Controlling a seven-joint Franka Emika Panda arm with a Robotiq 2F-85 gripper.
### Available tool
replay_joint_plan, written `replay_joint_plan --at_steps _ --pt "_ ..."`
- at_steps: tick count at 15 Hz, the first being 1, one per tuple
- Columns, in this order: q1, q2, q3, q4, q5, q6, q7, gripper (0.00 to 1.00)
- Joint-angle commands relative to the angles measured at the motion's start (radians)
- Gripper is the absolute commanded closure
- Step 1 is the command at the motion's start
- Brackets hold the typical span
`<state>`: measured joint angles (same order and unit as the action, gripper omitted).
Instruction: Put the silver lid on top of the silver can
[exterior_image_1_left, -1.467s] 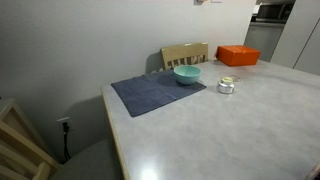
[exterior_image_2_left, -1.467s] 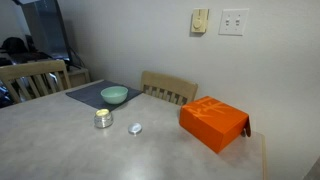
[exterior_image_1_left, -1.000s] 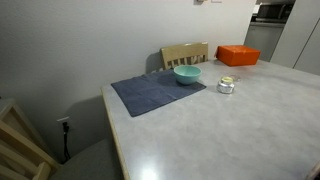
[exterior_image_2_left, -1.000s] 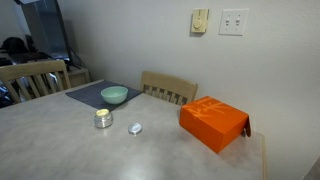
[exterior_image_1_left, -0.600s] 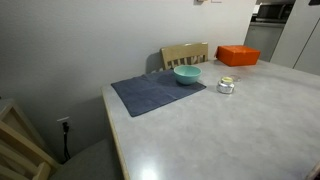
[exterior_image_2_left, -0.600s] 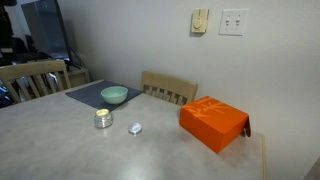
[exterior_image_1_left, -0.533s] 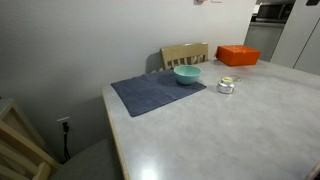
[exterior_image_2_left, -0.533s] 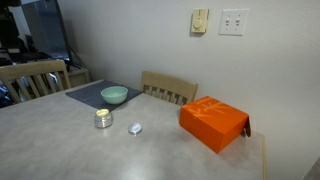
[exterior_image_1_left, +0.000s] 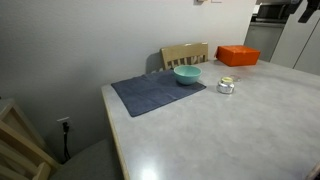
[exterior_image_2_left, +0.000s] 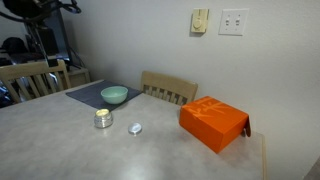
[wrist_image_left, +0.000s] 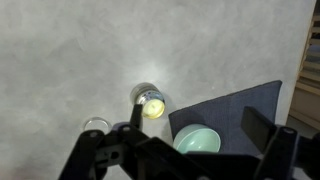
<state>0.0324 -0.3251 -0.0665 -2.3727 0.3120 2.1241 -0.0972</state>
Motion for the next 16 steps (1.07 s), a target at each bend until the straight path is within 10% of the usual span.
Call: replay_joint_plan --at_steps 1,7,16 --pt "-0.01 -0.011 0.015 -0.007 -0.022 0.021 0.015 0.0" --pt "-0.05 0.086 0.043 0.02 -0.238 0.207 0.154 0.0" --pt "-0.041 0.271 0.014 0.13 -0.199 0.174 0.117 0.0"
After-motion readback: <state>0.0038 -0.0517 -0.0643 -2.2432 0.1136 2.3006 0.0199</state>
